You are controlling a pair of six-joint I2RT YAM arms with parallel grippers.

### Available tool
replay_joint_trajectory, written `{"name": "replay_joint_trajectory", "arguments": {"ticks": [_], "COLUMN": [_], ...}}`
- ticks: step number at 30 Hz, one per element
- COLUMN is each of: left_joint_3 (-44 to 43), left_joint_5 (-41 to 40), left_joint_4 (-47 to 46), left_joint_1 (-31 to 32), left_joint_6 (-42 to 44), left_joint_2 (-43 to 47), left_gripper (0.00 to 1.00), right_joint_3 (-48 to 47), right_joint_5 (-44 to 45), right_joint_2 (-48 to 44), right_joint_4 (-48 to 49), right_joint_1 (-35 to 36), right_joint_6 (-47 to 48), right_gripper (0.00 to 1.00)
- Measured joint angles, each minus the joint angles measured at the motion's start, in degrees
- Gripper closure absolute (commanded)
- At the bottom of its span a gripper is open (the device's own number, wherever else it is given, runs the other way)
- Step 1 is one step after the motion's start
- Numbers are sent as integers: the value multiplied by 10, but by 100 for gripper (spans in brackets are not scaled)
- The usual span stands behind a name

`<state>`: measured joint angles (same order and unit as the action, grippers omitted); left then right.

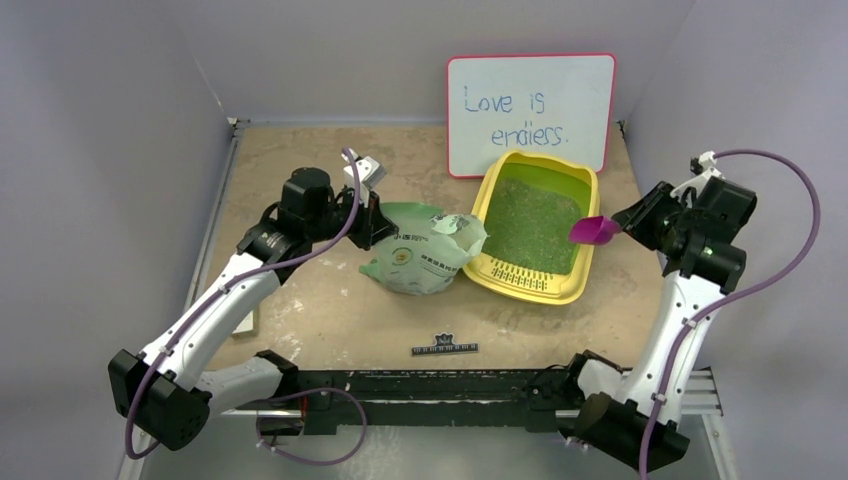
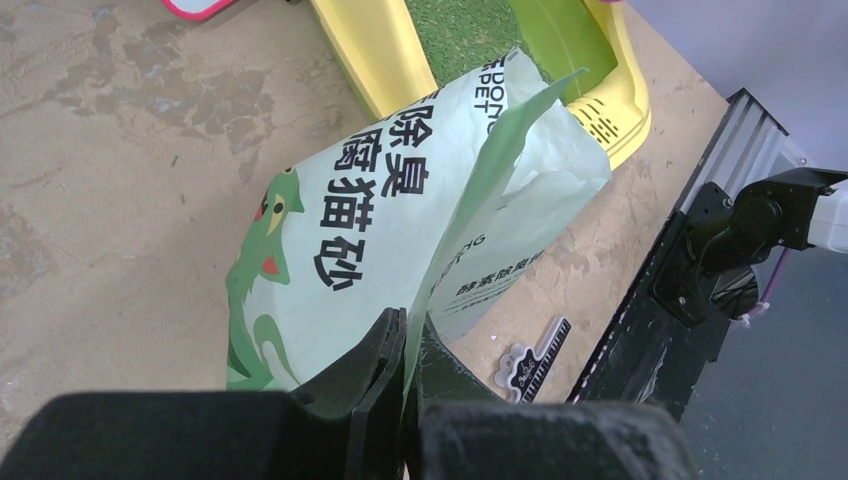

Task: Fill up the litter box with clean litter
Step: Pour the cat litter into the litter box.

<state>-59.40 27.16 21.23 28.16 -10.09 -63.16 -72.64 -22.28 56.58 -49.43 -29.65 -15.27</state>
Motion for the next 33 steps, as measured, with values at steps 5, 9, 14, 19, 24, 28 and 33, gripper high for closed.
{"name": "replay_joint_trajectory", "arguments": {"ticks": [5, 9, 14, 19, 24, 28, 33], "left_joint_3": [-3, -3, -3, -3, -3, -3, -3], "left_joint_5": [1, 1, 1, 1, 1, 1, 0], "left_joint_4": [-3, -5, -5, -6, -6, -6, -6], "left_joint_1": [2, 4, 5, 8, 9, 9, 9], "left_joint_6": [-4, -9, -14, -18, -20, -20, -24], "left_joint_2": [-9, -9, -9, -9, -9, -9, -9], "left_gripper": [100, 100, 100, 100, 100, 100, 100], "right_joint_3": [-8, -24, -10, -28, -40, -58, -91], "right_joint_5": [-32, -87, -162, -225, -278, -301, -318], "right_joint_2": [-16, 9, 24, 24, 23, 23, 26], "right_joint_4": [15, 7, 17, 30, 35, 28, 5], "right_joint_1": [5, 9, 12, 30, 43, 63, 85], "right_joint_6": [-1, 0, -18, -43, -67, -75, -67], "right_gripper": [100, 100, 100, 100, 100, 100, 100]}}
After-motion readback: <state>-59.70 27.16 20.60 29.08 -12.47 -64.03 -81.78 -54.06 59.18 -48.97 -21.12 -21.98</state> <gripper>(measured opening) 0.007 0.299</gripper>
